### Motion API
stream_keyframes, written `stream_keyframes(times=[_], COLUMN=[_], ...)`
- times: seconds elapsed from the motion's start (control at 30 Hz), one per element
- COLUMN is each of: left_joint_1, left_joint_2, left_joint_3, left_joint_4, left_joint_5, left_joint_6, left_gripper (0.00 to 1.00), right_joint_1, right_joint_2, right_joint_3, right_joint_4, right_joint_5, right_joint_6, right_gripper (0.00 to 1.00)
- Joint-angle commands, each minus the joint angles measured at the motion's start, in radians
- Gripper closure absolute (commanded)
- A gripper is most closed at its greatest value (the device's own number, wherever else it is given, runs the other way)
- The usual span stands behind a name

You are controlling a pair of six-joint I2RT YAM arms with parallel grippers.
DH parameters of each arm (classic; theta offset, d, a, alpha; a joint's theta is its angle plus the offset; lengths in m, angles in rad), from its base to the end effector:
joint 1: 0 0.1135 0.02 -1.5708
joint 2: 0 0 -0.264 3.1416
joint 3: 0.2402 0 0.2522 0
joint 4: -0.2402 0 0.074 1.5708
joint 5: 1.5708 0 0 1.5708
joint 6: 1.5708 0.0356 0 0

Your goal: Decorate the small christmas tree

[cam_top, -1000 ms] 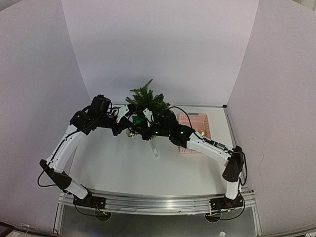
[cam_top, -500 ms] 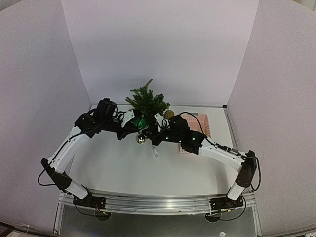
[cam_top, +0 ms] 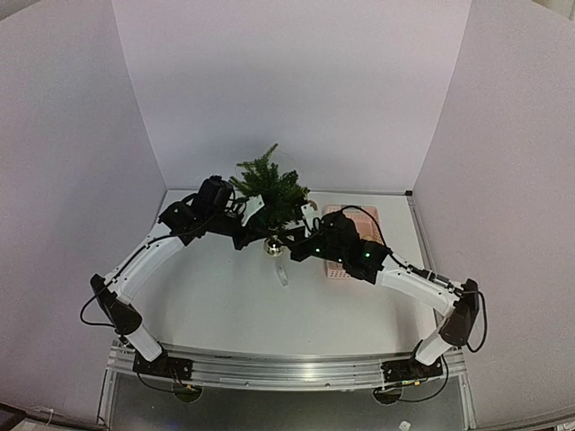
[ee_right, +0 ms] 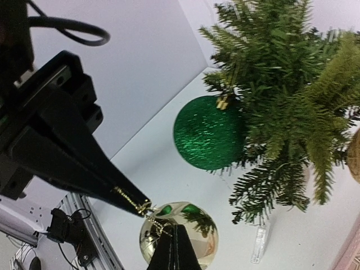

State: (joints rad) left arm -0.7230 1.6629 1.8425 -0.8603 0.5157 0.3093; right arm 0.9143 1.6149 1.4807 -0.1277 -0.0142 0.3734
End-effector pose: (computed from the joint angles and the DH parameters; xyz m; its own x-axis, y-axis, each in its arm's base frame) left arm 0.2554 -0.2488 0.4131 -0.1868 0.5180 -0.8347 0.9656 0.2531 -0.0591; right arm 0.2366 0.3079 0.3756 -0.4391 0.0277 -0.8980 -0.6876 0.6329 0.3558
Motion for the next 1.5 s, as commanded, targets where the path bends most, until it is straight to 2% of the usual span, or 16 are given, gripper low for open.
stream_keyframes(times=[0.0,0.33,0.63,0.77,0.97,1.47], left_joint_1=[-0.015,-0.019,-0.019,-0.018,-0.018,0.009], left_joint_2=[0.056,0.137,0.177,0.192,0.218,0.246], left_joint_3=[0.113,0.266,0.328,0.337,0.345,0.337], left_joint_4=[0.071,0.087,0.126,0.185,0.183,0.205], left_joint_5=[-0.059,-0.101,-0.178,-0.217,-0.224,-0.256], left_joint_6=[-0.102,-0.144,-0.107,-0.088,-0.083,-0.160], left_gripper=[1.00,1.00,1.00,1.00,1.00,1.00], right_joint_1=[-0.037,-0.066,-0.142,-0.162,-0.182,-0.216], right_joint_2=[-0.036,-0.037,0.052,0.098,0.118,0.192], right_joint_3=[-0.001,0.073,0.212,0.281,0.304,0.375], right_joint_4=[-0.053,-0.087,-0.118,-0.131,-0.149,-0.158], right_joint_5=[0.146,0.214,0.182,0.171,0.191,0.197], right_joint_6=[0.070,0.080,0.098,0.098,0.123,0.159], right_gripper=[1.00,1.00,1.00,1.00,1.00,1.00])
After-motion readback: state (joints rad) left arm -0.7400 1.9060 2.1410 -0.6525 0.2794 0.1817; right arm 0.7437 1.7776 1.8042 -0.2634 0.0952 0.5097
